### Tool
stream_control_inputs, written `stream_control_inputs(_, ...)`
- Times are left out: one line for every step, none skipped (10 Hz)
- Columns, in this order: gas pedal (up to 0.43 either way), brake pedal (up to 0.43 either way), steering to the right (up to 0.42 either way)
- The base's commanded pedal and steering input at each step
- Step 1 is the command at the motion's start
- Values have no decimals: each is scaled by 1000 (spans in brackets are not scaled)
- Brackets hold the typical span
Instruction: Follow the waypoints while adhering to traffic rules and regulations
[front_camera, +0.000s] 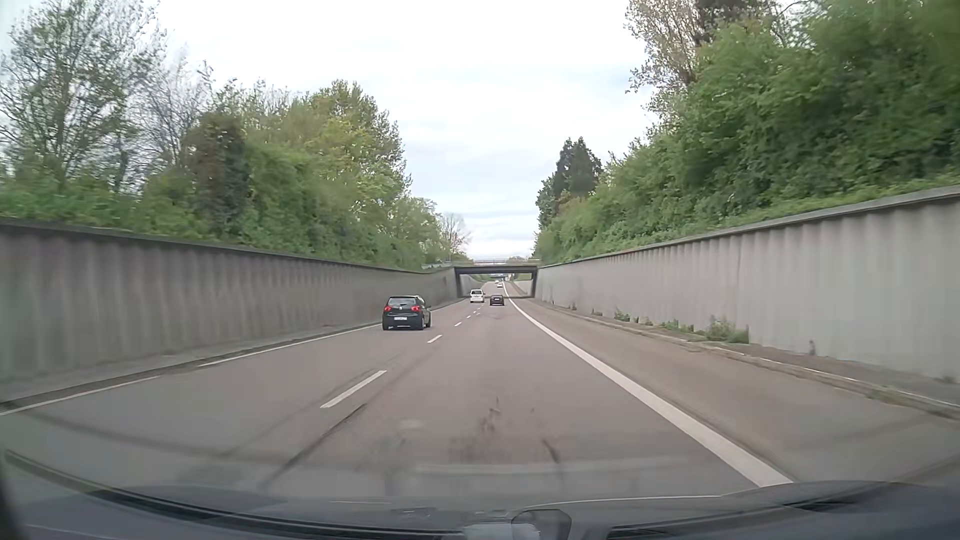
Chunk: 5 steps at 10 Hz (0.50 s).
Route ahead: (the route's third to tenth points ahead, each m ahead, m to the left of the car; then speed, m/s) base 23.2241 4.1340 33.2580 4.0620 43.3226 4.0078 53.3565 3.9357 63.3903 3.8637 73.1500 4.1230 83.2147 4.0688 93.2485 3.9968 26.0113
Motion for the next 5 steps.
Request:
stream_control_inputs(177, 0, 0)
stream_control_inputs(177, 0, 0)
stream_control_inputs(177, 0, 0)
stream_control_inputs(177, 0, 0)
stream_control_inputs(177, 0, 0)
